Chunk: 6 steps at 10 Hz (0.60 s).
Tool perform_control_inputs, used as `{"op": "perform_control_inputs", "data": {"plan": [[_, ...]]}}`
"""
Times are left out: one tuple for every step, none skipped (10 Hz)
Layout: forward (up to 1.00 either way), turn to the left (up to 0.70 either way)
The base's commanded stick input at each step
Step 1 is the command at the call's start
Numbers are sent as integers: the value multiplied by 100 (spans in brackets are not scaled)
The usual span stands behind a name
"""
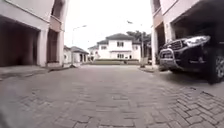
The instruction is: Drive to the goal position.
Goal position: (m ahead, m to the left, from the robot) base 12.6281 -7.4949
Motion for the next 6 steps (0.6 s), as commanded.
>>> {"op": "perform_control_inputs", "data": {"plan": [[70,0],[70,0],[70,0],[70,0],[70,0],[70,0]]}}
